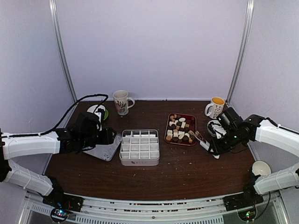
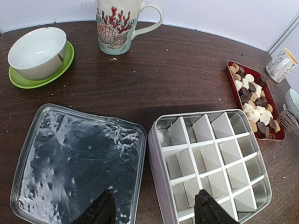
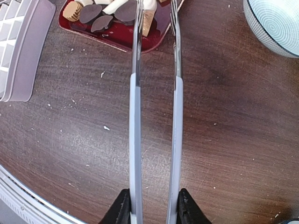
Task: Pack the chocolate
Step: Place the clamp on the plate, then pick up the clamp from the plate.
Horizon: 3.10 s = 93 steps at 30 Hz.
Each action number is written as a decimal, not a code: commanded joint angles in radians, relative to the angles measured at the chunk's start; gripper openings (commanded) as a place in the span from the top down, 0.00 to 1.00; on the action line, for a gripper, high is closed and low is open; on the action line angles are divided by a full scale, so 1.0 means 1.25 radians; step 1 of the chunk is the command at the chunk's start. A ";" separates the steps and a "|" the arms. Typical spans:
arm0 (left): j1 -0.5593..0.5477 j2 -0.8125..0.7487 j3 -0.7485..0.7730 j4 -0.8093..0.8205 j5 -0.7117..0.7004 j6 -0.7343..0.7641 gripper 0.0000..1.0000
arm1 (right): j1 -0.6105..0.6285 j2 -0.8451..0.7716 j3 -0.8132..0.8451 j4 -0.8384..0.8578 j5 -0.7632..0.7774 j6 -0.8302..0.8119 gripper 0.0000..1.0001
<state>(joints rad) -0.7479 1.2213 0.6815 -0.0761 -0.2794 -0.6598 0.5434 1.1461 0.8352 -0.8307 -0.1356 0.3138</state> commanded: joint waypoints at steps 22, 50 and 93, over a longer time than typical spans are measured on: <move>0.001 -0.015 0.024 -0.003 -0.028 0.023 0.40 | 0.007 -0.020 0.003 0.190 -0.004 0.002 0.70; 0.001 -0.010 0.029 -0.015 -0.034 0.021 0.40 | 0.067 0.332 -0.063 0.611 0.175 0.082 0.39; 0.001 -0.056 0.023 -0.059 -0.065 0.030 0.40 | 0.033 0.500 0.181 0.473 0.191 0.026 0.59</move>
<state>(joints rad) -0.7479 1.1656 0.6991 -0.1596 -0.3450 -0.6357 0.5877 1.8038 1.0672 -0.2291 0.0971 0.3481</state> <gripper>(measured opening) 0.603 0.440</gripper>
